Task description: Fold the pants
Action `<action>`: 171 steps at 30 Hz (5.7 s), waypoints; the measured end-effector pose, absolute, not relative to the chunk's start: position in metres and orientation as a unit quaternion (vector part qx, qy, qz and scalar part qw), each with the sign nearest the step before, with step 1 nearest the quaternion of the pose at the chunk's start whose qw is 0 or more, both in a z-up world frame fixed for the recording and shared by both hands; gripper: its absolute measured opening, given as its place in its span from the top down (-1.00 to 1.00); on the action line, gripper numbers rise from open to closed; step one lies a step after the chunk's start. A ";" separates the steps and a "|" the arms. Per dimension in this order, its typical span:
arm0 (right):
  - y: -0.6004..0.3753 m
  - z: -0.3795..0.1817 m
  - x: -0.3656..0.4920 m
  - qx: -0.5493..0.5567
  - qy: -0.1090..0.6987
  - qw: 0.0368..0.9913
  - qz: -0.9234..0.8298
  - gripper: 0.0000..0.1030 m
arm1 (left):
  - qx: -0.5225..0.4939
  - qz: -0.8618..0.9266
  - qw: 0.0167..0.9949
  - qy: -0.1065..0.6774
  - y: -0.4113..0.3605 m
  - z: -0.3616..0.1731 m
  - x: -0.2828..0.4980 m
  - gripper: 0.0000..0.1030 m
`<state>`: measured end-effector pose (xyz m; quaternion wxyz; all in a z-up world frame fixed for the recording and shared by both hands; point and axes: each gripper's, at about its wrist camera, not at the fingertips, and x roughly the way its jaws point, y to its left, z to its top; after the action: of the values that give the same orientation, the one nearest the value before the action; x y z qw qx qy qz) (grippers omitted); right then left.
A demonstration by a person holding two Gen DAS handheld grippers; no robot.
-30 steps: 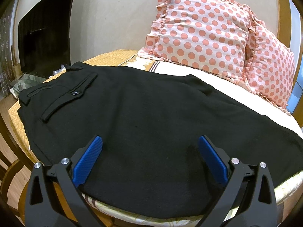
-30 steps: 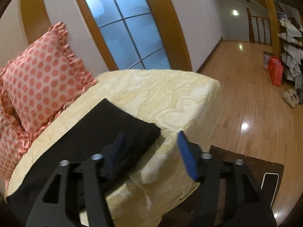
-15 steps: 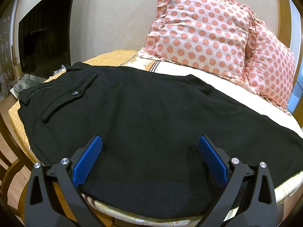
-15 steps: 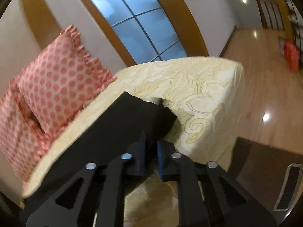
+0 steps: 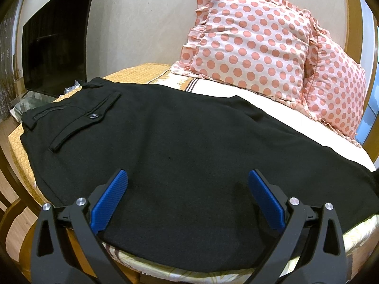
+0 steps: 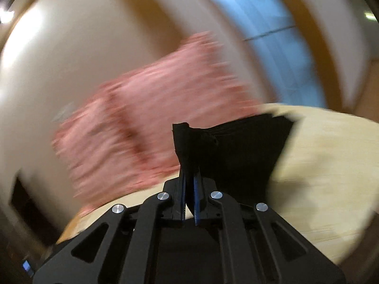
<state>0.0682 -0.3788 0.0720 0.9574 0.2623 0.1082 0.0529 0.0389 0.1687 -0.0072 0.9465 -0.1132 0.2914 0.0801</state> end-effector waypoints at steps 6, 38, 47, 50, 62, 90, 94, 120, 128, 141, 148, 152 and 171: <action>-0.206 0.037 0.102 0.140 0.246 0.918 0.278 0.90 | -0.124 0.078 0.946 0.290 0.171 -0.005 0.038 -0.96; -0.080 -0.016 0.074 -0.033 0.307 0.888 0.340 0.77 | -0.127 0.072 0.947 0.285 0.167 -0.007 0.035 -0.96; -0.096 0.016 0.073 -0.013 0.249 0.914 0.320 -0.03 | -0.131 0.068 0.947 0.284 0.169 -0.007 0.036 -0.96; -0.093 -0.001 0.099 -0.022 0.312 0.912 0.266 -0.01 | -0.130 0.068 0.947 0.284 0.169 -0.006 0.036 -0.96; -0.075 -0.016 0.077 -0.096 0.307 0.905 0.279 0.10 | -0.170 0.060 0.946 0.269 0.180 0.002 0.024 -0.96; -0.081 -0.018 0.073 -0.091 0.300 0.900 0.304 -0.02 | -0.454 0.114 0.847 0.253 0.345 -0.002 -0.019 -0.68; -0.080 -0.019 0.074 -0.090 0.298 0.901 0.303 -0.04 | -0.498 0.053 0.824 0.264 0.335 -0.007 -0.017 -0.67; -0.091 -0.017 0.061 -0.084 0.272 0.903 0.322 -0.42 | -0.466 0.166 0.832 0.251 0.355 -0.011 0.004 0.78; -0.145 -0.009 0.056 -0.035 0.261 0.918 0.295 -0.48 | -0.307 0.154 0.910 0.232 0.293 0.071 0.026 0.80; -0.265 -0.003 0.044 0.067 0.247 0.953 0.159 -0.50 | -0.085 -0.144 0.961 0.220 0.022 0.160 0.083 0.81; -0.318 -0.016 0.029 0.126 0.255 0.955 0.086 -0.51 | 0.006 -0.296 0.882 0.366 -0.123 0.062 0.090 0.81; -0.334 -0.021 0.027 0.134 0.255 0.956 0.056 -0.51 | 0.038 -0.297 0.879 0.371 -0.138 0.039 0.077 0.81; -0.363 -0.007 0.024 0.154 0.230 0.961 -0.016 -0.52 | 0.028 -0.346 0.869 0.352 -0.152 0.037 0.055 0.52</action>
<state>0.0239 -0.3626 -0.0069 0.9610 0.1536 0.2296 -0.0162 0.0550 -0.1516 0.0374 0.8694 0.0278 0.3515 -0.3462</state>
